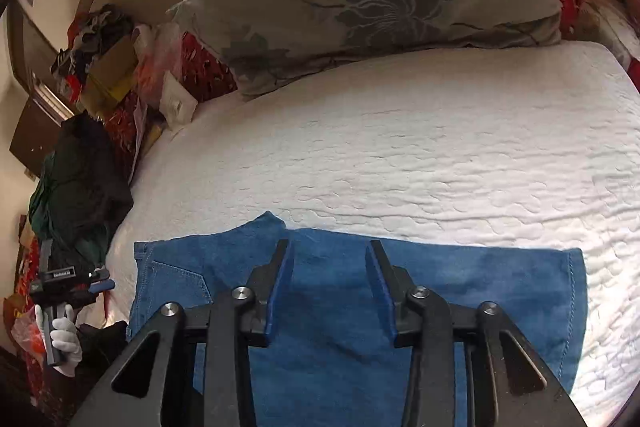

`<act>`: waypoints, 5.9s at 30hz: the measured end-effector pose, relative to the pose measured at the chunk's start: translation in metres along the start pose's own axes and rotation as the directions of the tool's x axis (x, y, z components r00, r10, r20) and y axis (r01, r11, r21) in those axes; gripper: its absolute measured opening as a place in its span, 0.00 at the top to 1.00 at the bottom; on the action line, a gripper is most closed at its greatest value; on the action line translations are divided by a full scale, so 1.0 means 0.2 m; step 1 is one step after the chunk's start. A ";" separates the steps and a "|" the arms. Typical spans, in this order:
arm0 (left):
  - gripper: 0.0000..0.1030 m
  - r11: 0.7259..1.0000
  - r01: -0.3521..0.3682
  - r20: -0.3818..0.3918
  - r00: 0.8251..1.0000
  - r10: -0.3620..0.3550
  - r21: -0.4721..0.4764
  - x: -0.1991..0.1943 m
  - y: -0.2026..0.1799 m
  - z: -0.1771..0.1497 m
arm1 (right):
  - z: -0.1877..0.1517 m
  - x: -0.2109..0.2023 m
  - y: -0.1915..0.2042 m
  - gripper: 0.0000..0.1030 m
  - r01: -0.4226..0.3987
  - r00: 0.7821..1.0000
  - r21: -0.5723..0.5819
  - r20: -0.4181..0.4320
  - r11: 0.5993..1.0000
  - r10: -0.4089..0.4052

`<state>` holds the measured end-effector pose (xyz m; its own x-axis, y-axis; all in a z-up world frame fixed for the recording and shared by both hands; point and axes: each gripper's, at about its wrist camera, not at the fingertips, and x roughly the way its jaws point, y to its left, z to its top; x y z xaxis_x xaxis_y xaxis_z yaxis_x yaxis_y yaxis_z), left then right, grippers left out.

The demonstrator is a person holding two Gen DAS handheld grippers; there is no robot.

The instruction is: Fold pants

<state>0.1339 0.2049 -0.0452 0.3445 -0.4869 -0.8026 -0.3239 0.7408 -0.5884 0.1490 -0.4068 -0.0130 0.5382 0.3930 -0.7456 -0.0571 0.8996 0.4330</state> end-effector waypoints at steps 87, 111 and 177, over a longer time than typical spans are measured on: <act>0.66 0.567 0.039 -0.300 0.877 0.376 0.823 1.34 -2.23 -0.73 | -1.16 -0.27 -0.85 0.35 -0.386 0.922 0.704 0.309 0.596 0.233; 0.65 -0.123 0.452 -0.236 0.655 0.718 0.884 1.97 -2.54 -1.15 | -1.22 -0.22 -0.93 0.33 -0.548 0.835 0.664 0.468 0.509 0.290; 0.86 0.842 0.037 -0.326 0.930 0.168 0.539 0.96 -1.13 -0.32 | -0.74 0.51 0.33 0.74 -0.336 0.850 0.169 -0.371 0.927 0.375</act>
<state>0.2174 -0.0852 -0.0721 -0.0214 -0.4793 -0.8774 0.2146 0.8549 -0.4723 0.0758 -0.2784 -0.1359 0.1242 0.7421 -0.6587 -0.0917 0.6696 0.7370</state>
